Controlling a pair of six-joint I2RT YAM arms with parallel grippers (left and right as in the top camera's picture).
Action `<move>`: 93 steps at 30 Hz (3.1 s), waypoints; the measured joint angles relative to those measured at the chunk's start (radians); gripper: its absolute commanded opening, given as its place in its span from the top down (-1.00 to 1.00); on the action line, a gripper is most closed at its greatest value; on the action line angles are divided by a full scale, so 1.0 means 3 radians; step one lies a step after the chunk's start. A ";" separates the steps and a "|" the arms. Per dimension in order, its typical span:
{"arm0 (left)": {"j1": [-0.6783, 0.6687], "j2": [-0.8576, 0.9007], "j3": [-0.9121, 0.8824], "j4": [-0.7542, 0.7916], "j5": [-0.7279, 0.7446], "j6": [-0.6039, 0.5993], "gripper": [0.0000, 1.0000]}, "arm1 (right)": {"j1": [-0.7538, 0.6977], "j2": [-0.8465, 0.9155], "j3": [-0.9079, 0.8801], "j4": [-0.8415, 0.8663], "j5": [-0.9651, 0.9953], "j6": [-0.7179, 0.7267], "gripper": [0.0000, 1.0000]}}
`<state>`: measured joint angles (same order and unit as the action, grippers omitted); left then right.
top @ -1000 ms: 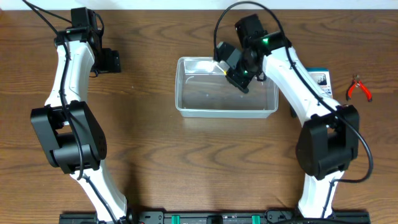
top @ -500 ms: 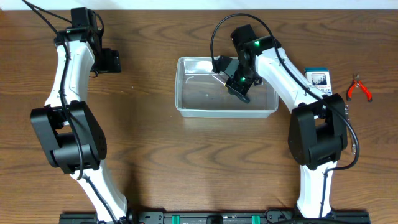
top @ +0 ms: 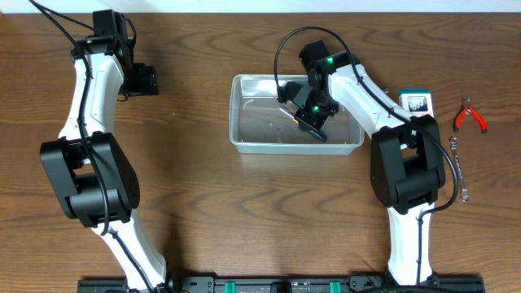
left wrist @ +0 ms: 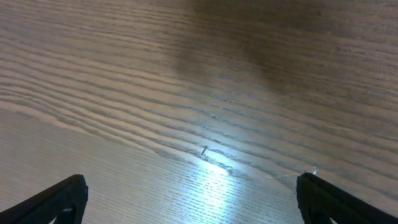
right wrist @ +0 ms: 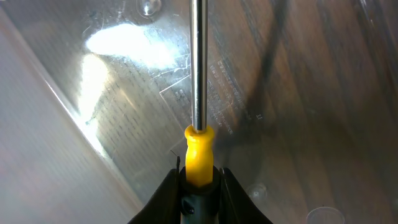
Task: Pack container
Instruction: 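Lower the screwdriver into the box and open the right gripper, then raise the right gripper and move it right toward the silver wrench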
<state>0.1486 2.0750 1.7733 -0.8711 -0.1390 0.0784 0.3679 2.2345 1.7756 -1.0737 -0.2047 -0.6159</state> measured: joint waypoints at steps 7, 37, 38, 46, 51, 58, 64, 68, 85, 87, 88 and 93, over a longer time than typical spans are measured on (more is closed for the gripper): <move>0.0000 0.0000 0.0000 0.0000 0.0000 0.0000 -0.96 | 0.0000 0.0000 0.0000 0.0009 -0.0003 -0.0013 -0.54; 0.0000 0.0000 0.0000 0.0000 0.0000 0.0000 -0.96 | -0.0177 0.0000 0.2598 -0.1804 0.0211 0.0680 -0.98; 0.0000 0.0000 0.0000 -0.0001 0.0000 0.0000 -0.96 | -0.0219 0.0000 0.2708 -0.1876 0.0229 0.0735 -0.98; 0.0000 0.0000 0.0000 0.0000 0.0000 0.0000 -0.96 | -0.0725 -0.0086 0.3072 -0.2066 0.0333 0.1143 -0.98; 0.0000 0.0000 0.0000 0.0000 0.0000 0.0000 -0.96 | -0.1153 -0.0263 0.3072 -0.2069 0.0367 0.1250 -0.99; 0.0000 0.0000 0.0000 0.0000 0.0000 0.0000 -0.96 | -0.1532 -0.0502 0.3095 -0.2071 0.0387 0.1329 -0.98; 0.0000 0.0000 0.0000 0.0000 0.0000 0.0000 -0.96 | -0.1713 -0.0519 0.2955 -0.2069 0.0443 0.1339 -0.99; 0.0000 0.0000 0.0000 0.0000 0.0000 0.0000 -0.96 | -0.1888 -0.0519 0.2668 -0.2074 0.0458 0.1340 -0.99; 0.0000 0.0000 0.0000 0.0000 0.0000 0.0000 -0.96 | -0.2251 -0.0852 0.1500 -0.2018 0.0322 0.0697 -0.98; 0.0000 0.0000 0.0000 0.0000 0.0000 0.0000 -0.96 | -0.2312 -0.0863 0.1439 -0.1915 0.0315 0.0650 -0.98; 0.0000 0.0000 0.0000 0.0000 0.0000 0.0000 -0.96 | -0.2346 -0.0863 0.1387 -0.1845 0.0309 0.0636 -0.99; 0.0000 0.0000 0.0000 0.0000 0.0000 0.0000 -0.96 | -0.2453 -0.0863 0.1015 -0.1583 0.0308 0.0629 -0.98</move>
<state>0.1486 2.0750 1.7733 -0.8711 -0.1390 0.0784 -0.3679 1.9755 2.0800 -1.5486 -0.1123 -0.4271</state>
